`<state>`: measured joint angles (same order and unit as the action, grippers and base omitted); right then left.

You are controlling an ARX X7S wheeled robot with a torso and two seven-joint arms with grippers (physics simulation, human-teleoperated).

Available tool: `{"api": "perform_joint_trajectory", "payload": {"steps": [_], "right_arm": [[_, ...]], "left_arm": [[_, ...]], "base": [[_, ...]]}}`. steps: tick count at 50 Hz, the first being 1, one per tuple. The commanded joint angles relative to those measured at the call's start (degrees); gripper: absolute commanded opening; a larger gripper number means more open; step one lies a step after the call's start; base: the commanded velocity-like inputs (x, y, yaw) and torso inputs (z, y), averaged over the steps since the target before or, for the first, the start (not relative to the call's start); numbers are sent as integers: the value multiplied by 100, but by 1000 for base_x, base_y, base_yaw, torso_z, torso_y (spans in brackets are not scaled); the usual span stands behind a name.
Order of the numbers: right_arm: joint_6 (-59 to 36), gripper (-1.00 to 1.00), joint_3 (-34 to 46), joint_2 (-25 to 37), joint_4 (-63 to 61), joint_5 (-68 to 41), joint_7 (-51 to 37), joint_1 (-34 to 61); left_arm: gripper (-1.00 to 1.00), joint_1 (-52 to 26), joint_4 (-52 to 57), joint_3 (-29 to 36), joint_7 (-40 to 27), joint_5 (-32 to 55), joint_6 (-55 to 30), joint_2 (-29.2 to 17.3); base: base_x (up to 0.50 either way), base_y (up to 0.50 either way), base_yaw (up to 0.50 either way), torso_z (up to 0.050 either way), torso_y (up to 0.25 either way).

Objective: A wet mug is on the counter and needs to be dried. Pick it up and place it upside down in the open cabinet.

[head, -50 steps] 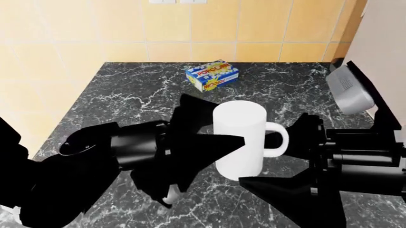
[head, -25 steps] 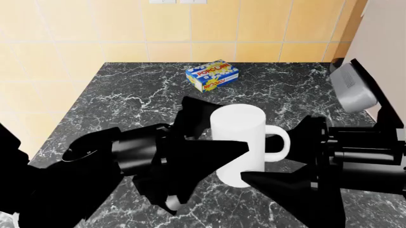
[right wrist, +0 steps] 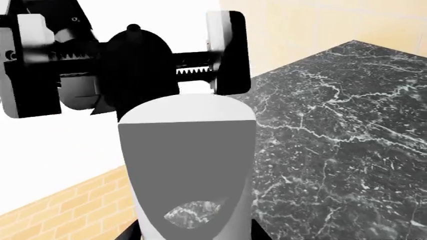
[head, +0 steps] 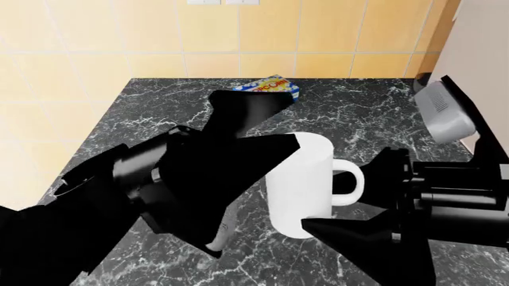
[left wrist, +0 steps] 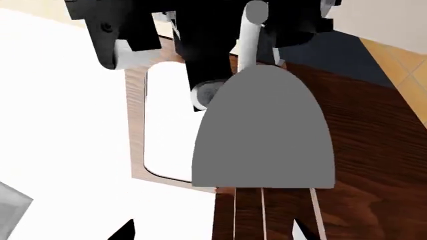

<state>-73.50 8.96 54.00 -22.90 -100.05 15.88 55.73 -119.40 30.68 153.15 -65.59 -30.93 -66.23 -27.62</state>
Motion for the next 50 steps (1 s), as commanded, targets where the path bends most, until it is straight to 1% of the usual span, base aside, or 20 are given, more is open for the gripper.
{"api": "perform_joint_trajectory", "payload": {"steps": [1,6,10,11,15,18,22,26,34,42,45,50], "right_arm": [[104,-100,-53,56,-9,-85,-58,-13],[184,-100,-97,111,2,-205,-191,-43],[248,-100,-139,158,-52,-258,-312,-73],[260,-100,-149,176,-70,-290,-347,-70],[408,-100,-292,343,-238,-613,-630,-90],[503,-100,-327,537,-326,-1058,-933,81],[673,-100,-162,845,-303,-1862,-1531,585],[800,-100,195,1069,-251,-2615,-2153,1283],[881,-100,1098,1052,-42,-3822,-3262,2894],[961,-100,1741,855,232,-4555,-4066,4027],[952,-100,1861,821,294,-4696,-4240,4295],[910,-100,2001,784,413,-4806,-4417,4571]], "left_arm": [[100,-385,521,-468,-85,144,162,-739],[100,-476,1073,-1103,-245,469,345,-1446],[100,-328,1496,-2381,-443,1534,943,-2210],[100,-261,1574,-2647,-465,1802,1055,-2337],[100,65,1719,-3673,-575,2965,1496,-2730],[100,217,1665,-4073,-655,3440,1667,-2845],[100,358,1625,-4399,-734,3838,1761,-2908],[100,479,1598,-4555,-809,4020,1770,-2896],[100,661,1545,-4701,-887,4184,1821,-2880],[100,931,1535,-5501,-890,5488,2550,-3144],[100,1164,1584,-5772,-1083,6103,2879,-3291],[100,1540,1763,-5997,-1482,6684,3459,-3641]], "base": [[0,0,0,0,0],[0,0,0,0,0],[0,0,0,0,0],[0,0,0,0,0],[0,0,0,0,0],[0,0,0,0,0],[0,0,0,0,0],[0,0,0,0,0],[0,0,0,0,0],[0,0,0,0,0],[0,0,0,0,0],[0,0,0,0,0]]}}
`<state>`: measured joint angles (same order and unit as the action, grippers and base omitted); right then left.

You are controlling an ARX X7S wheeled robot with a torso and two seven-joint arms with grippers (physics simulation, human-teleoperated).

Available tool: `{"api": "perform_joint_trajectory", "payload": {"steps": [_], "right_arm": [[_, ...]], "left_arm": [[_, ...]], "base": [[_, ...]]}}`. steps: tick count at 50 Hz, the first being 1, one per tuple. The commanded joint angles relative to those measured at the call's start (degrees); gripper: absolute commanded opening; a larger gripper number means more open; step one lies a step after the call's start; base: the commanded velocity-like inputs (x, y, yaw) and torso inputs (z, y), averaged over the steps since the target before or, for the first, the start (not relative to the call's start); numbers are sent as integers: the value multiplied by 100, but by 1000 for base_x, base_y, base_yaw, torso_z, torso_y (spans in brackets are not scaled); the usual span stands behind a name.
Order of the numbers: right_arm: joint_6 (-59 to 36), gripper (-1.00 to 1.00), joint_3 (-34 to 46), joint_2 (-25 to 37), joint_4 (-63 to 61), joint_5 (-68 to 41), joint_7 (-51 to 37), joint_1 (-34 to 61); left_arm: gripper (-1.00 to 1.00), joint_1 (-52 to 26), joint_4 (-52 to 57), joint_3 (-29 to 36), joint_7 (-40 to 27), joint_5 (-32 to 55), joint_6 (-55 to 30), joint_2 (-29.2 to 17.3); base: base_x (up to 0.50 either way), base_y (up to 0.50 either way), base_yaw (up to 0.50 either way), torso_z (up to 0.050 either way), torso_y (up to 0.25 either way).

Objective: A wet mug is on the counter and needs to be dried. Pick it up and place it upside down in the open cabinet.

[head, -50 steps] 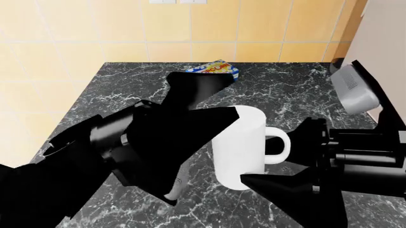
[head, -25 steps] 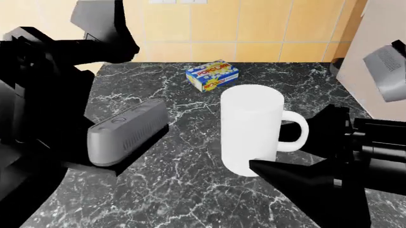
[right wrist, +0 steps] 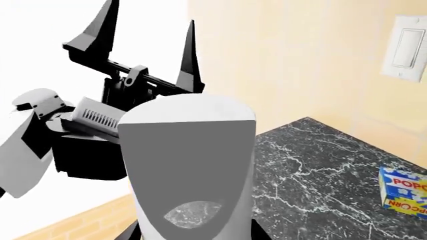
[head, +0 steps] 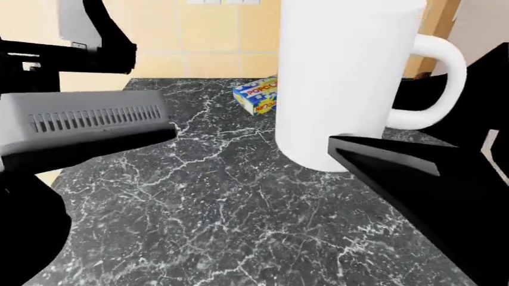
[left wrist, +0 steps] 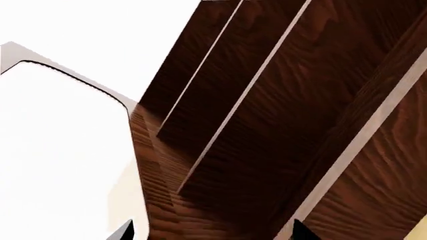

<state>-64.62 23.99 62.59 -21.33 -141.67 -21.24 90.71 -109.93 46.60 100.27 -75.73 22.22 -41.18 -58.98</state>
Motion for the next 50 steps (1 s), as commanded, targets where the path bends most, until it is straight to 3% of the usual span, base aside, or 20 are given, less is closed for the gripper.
{"api": "perform_joint_trajectory", "payload": {"steps": [1,9,20,50], "right_arm": [[4,-100,527,-87,292,-659,-735,1128],[-6,-100,883,-286,549,-1019,-1164,1808],[116,-100,1508,-700,970,-1665,-1901,2834],[-528,-100,1897,-1868,3084,-1629,-2833,4375]], "left_arm": [[100,668,171,-728,-509,1482,1061,-576],[100,861,169,-993,-186,3084,1860,-1030],[100,824,169,-1216,344,4607,2421,-1277],[100,1156,142,-1175,570,4895,2790,-1392]], "base": [[0,0,0,0,0],[0,0,0,0,1],[0,0,0,0,0],[0,0,0,0,0]]}}
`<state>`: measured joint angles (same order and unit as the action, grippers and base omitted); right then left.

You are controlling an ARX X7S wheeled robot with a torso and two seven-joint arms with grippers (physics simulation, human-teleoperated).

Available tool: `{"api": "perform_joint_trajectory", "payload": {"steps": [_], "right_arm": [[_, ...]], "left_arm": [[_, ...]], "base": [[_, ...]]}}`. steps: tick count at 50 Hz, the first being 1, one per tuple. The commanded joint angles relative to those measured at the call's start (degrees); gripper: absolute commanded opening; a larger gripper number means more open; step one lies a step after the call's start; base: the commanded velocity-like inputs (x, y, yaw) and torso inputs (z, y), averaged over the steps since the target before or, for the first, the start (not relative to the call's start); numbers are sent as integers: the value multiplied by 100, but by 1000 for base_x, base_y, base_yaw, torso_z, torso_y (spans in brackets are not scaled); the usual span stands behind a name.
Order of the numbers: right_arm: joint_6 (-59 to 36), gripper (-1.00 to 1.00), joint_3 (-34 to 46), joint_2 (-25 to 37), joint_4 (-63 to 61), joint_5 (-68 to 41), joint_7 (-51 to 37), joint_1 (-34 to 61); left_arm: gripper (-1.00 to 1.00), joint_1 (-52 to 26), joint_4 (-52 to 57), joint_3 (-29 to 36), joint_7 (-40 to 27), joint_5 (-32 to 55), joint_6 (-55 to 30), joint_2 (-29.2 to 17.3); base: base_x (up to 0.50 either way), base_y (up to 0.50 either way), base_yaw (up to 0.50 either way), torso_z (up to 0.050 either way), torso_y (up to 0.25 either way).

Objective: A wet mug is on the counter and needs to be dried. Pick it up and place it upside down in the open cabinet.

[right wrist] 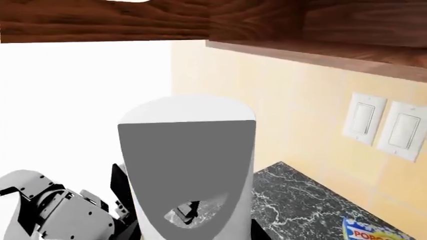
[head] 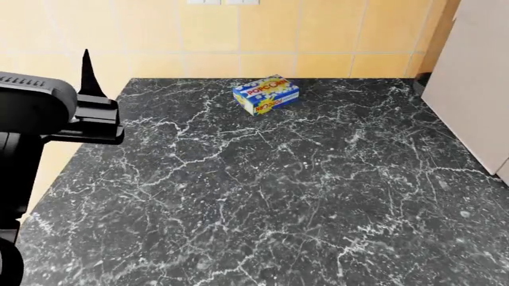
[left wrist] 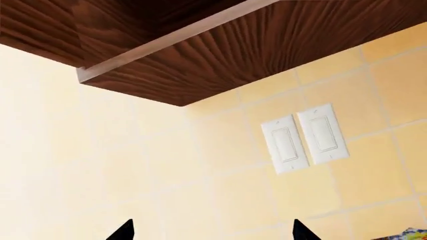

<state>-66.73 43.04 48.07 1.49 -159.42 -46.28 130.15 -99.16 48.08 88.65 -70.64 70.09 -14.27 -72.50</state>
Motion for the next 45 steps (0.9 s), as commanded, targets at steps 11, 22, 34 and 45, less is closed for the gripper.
{"api": "perform_joint_trajectory", "payload": {"steps": [11,22,34,45], "right_arm": [[-951,-100,-582,-1121,1794,212,-1198,464],[-2145,-100,-1909,-2343,3552,206,-3108,482],[-2325,-100,-2690,-2972,4004,1028,-3435,485],[-2325,-100,-2953,-3218,3978,2162,-2990,485]], "left_arm": [[100,224,-99,30,124,75,206,-43],[100,321,-165,32,164,90,311,-24],[100,392,-220,25,167,77,365,-7],[100,474,-290,22,241,45,459,-41]], "base": [[0,0,0,0,1],[0,0,0,0,0],[0,0,0,0,0],[1,0,0,0,0]]}}
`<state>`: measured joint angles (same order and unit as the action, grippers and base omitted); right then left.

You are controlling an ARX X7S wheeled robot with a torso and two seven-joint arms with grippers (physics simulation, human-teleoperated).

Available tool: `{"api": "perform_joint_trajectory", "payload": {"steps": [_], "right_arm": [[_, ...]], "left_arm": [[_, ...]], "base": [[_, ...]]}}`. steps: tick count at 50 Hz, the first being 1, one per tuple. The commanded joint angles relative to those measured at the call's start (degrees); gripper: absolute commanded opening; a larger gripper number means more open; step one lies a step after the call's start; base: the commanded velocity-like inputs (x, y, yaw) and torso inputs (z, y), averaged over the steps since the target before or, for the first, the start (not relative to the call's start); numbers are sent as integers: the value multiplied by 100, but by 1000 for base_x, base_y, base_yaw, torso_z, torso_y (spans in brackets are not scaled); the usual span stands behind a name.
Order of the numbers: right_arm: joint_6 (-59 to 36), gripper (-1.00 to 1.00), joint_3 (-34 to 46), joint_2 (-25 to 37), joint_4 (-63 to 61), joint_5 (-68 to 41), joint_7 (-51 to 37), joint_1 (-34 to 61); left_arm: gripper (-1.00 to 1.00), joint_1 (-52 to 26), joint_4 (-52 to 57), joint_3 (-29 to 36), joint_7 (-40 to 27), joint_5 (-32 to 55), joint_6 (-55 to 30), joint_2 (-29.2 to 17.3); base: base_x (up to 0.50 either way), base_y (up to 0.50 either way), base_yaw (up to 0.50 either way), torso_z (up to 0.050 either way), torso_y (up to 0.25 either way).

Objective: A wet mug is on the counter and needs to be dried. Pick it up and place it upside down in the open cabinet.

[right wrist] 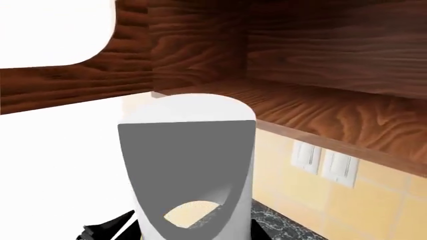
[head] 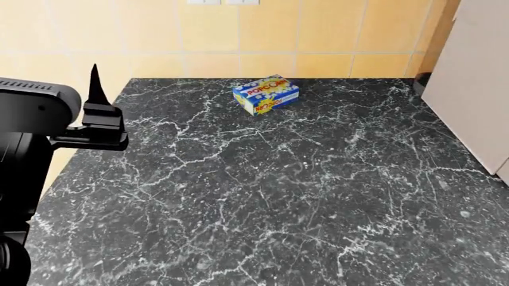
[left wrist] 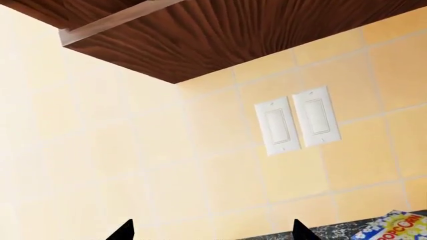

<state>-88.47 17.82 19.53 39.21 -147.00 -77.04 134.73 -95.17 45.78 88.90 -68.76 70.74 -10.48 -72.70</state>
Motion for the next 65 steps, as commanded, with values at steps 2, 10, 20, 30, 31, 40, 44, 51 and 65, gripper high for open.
{"api": "perform_joint_trajectory", "payload": {"steps": [2,10,20,30,31,40,44,51,65], "right_arm": [[-151,-100,-420,-363,187,1130,229,27],[-151,-100,-584,-345,-38,2601,1311,27],[-148,-100,-1459,-546,-549,5547,2856,27],[-151,-100,-1415,-678,-1043,6696,3307,27],[-151,-100,-1420,-687,-1059,6761,3322,27],[-151,-100,-1355,-765,-1255,7391,3629,27],[-152,-100,-1369,-827,-1382,8070,4024,27],[-152,-100,-1362,-1075,-1643,10222,5459,27],[250,-100,-1406,-1950,-1518,16448,9359,27]], "left_arm": [[100,101,-68,3,64,-37,103,-22],[100,128,-76,-11,73,-32,128,-15],[100,184,-93,-18,78,-60,178,-8],[100,258,-124,-9,78,-109,218,-5],[100,263,-126,-10,79,-111,223,-8],[100,325,-159,-6,88,-144,261,10],[100,354,-176,-3,93,-157,279,16],[100,391,-200,-3,98,-171,297,28],[100,511,-267,13,130,-231,388,40]], "base": [[0,0,0,0,0],[0,0,0,1,0],[0,0,0,0,1],[0,0,0,0,0],[0,0,0,0,0],[0,0,0,0,0],[0,0,0,0,0],[0,0,0,0,0],[0,0,0,0,0]]}}
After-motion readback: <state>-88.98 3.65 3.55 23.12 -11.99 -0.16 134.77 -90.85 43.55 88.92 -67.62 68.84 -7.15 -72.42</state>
